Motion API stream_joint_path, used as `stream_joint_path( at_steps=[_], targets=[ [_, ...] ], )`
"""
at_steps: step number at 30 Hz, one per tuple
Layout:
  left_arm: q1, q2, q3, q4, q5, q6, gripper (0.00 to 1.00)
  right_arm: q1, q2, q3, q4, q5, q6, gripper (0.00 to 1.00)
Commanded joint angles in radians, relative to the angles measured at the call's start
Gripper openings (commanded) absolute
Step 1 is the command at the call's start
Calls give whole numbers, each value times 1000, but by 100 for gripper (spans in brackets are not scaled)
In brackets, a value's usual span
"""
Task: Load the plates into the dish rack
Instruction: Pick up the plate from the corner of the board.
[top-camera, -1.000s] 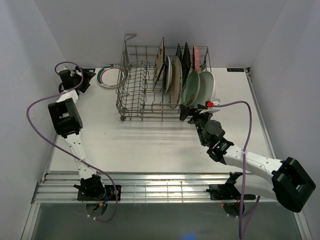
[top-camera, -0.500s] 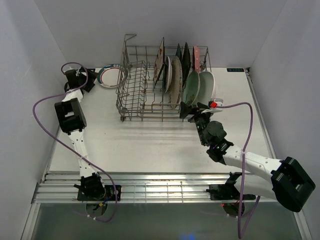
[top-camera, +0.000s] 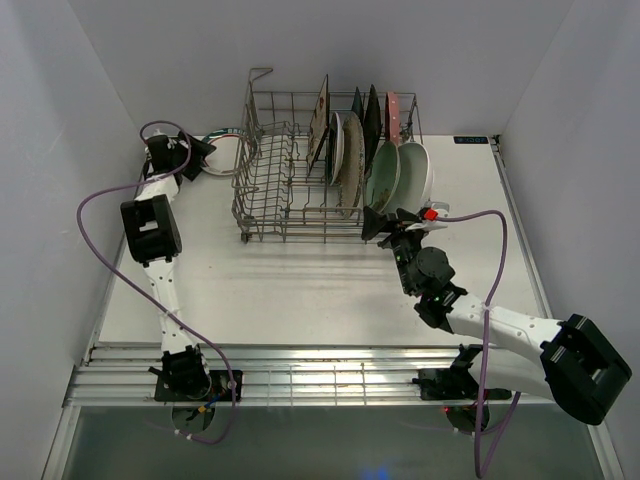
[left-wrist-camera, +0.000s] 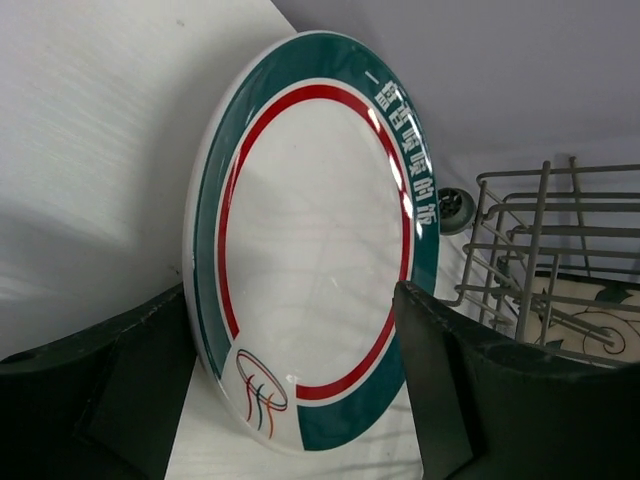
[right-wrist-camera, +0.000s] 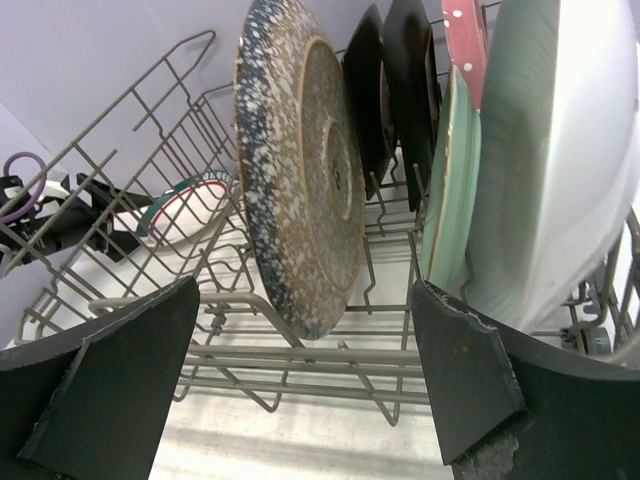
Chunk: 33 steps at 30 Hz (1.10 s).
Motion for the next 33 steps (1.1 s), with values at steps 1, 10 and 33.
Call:
stream_joint_path(
  at_steps=[1, 10, 33],
  targets=[
    [-1, -9, 24, -8, 30, -6, 84, 1, -27, -37, 119, 39, 10, 92],
    [0, -13, -7, 35, 45, -40, 44, 2, -52, -58, 127, 51, 14, 92],
    [92, -246, -240, 106, -2, -8, 0, 1, -56, -58, 127, 14, 30, 92]
  ],
)
